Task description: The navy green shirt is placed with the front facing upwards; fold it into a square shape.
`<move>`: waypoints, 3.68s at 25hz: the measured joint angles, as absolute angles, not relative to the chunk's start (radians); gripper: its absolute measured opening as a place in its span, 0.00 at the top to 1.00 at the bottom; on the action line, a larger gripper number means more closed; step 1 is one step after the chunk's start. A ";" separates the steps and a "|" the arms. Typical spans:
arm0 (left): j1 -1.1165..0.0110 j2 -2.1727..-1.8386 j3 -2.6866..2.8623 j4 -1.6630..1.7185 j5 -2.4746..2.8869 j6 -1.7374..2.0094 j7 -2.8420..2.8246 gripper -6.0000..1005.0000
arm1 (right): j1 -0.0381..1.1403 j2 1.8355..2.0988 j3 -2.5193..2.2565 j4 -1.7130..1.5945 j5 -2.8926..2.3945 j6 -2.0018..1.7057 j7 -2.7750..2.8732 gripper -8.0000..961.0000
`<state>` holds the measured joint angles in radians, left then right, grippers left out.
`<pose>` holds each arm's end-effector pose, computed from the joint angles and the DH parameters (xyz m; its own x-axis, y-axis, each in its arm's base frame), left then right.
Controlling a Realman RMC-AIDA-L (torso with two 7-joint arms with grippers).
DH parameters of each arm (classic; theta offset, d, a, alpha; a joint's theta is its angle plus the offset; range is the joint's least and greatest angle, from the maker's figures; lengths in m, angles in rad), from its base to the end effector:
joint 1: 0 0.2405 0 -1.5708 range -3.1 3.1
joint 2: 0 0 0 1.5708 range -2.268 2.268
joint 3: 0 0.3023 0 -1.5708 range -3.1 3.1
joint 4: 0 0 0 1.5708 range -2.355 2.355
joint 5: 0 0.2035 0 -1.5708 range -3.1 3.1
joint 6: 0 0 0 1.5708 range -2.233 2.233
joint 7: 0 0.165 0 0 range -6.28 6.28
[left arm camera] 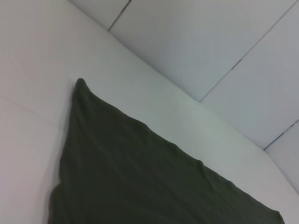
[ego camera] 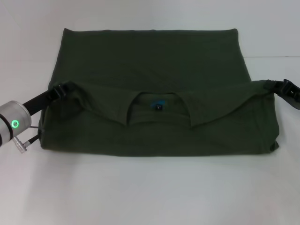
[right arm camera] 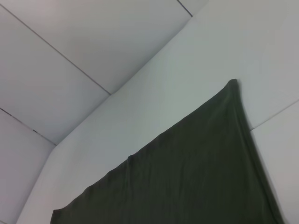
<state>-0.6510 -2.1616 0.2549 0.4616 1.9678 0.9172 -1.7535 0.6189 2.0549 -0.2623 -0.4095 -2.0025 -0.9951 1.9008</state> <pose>-0.3348 0.4305 -0.0450 0.1360 0.5248 0.8403 0.9887 -0.1252 -0.0818 0.3595 0.4254 -0.0106 0.0353 -0.5612 -0.8269 -0.9973 -0.0725 0.0066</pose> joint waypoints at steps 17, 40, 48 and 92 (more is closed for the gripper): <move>-0.664 -2.163 0.254 0.422 1.874 0.830 -1.706 0.74 | 0.628 2.058 -0.257 -0.410 -2.000 -0.978 1.877 0.76; -0.567 -2.019 0.338 0.765 2.387 1.336 -2.333 0.22 | 0.518 1.990 -0.305 -0.419 -1.946 -1.147 1.921 0.13; -0.618 -1.990 0.367 0.786 2.569 1.399 -2.415 0.22 | 0.502 1.993 -0.326 -0.416 -1.947 -1.147 1.916 0.13; -0.658 -2.016 0.539 0.711 2.610 1.292 -2.416 0.58 | 0.504 1.997 -0.347 -0.415 -1.947 -1.141 1.924 0.14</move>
<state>-0.6577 -2.0156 0.5389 0.7110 2.6097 1.2917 -2.4161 0.5044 1.9968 -0.3467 -0.4145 -1.9466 -1.1406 1.9242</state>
